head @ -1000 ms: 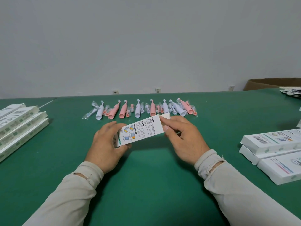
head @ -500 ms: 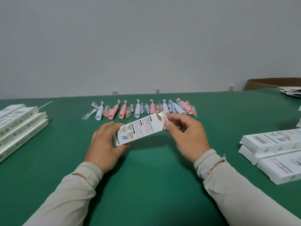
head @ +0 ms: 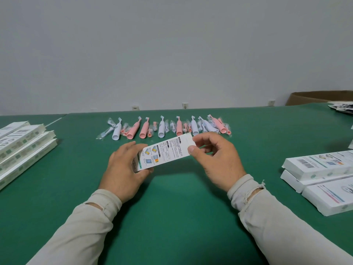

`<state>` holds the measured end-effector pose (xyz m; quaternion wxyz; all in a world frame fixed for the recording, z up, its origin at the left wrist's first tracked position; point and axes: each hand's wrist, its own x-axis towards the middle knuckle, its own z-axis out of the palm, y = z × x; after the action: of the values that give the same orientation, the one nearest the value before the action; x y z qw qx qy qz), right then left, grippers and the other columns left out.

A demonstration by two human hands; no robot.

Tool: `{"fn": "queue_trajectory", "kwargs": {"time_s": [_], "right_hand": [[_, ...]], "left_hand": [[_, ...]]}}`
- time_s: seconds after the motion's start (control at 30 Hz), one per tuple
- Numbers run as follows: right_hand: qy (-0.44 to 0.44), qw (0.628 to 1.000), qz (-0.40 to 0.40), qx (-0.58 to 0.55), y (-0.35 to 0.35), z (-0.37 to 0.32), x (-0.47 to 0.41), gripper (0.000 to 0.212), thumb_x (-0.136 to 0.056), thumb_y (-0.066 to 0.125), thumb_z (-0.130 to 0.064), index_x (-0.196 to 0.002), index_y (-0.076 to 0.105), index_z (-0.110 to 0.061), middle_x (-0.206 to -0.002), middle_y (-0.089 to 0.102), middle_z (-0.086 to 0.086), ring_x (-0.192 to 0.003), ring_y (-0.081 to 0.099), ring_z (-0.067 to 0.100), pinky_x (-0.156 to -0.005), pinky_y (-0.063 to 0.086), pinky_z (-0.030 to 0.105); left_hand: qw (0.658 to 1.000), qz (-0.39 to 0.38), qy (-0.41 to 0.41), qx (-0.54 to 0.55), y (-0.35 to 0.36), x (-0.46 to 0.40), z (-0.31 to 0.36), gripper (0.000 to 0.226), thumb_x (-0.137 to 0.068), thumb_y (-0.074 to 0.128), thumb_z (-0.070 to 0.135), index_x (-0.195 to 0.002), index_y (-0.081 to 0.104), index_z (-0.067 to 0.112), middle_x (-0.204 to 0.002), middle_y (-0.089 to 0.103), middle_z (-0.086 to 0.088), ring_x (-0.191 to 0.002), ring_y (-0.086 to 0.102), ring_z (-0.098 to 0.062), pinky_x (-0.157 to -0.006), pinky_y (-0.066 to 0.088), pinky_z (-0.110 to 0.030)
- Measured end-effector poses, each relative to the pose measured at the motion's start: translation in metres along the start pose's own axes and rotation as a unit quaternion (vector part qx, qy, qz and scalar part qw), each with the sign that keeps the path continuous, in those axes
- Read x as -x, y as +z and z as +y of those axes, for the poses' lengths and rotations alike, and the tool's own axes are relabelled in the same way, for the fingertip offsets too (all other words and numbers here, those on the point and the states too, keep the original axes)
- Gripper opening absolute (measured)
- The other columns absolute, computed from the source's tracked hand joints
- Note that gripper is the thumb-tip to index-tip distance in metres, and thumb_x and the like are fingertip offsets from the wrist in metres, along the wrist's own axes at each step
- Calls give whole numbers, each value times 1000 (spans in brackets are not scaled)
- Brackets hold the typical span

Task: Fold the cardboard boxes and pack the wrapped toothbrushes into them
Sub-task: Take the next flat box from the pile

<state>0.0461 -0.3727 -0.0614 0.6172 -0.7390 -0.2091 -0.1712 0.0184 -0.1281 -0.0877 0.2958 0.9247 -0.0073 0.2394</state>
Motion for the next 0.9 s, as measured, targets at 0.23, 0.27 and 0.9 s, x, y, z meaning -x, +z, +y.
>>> {"fn": "queue_trajectory", "kwargs": {"time_s": [0.23, 0.27, 0.9], "right_hand": [[11, 1000, 16, 12, -2, 3, -2, 13, -87, 73, -16, -84, 69, -28, -77, 68, -25, -66, 53, -2, -68, 49, 15], [12, 1000, 17, 11, -1, 3, -2, 13, -87, 74, -16, -84, 68, -28, -76, 67, -24, -66, 53, -2, -67, 48, 13], [-5, 1000, 11, 18, 0, -2, 1, 24, -86, 75, -17, -84, 74, -41, -86, 69, -16, -69, 59, -3, -67, 44, 8]], "left_hand": [[1000, -2, 2, -4, 0, 0, -1, 63, -75, 83, 26, -132, 57, 35, -144, 49, 3, -136, 39, -23, -113, 34, -48], [1000, -2, 3, -5, 0, 0, -1, 63, -75, 83, 26, -132, 57, 35, -144, 49, 3, -136, 39, -23, -112, 35, -48], [1000, -1, 1, -12, -1, 0, 0, 63, -76, 82, 29, -133, 57, 35, -144, 49, 5, -136, 40, -22, -113, 34, -45]]}}
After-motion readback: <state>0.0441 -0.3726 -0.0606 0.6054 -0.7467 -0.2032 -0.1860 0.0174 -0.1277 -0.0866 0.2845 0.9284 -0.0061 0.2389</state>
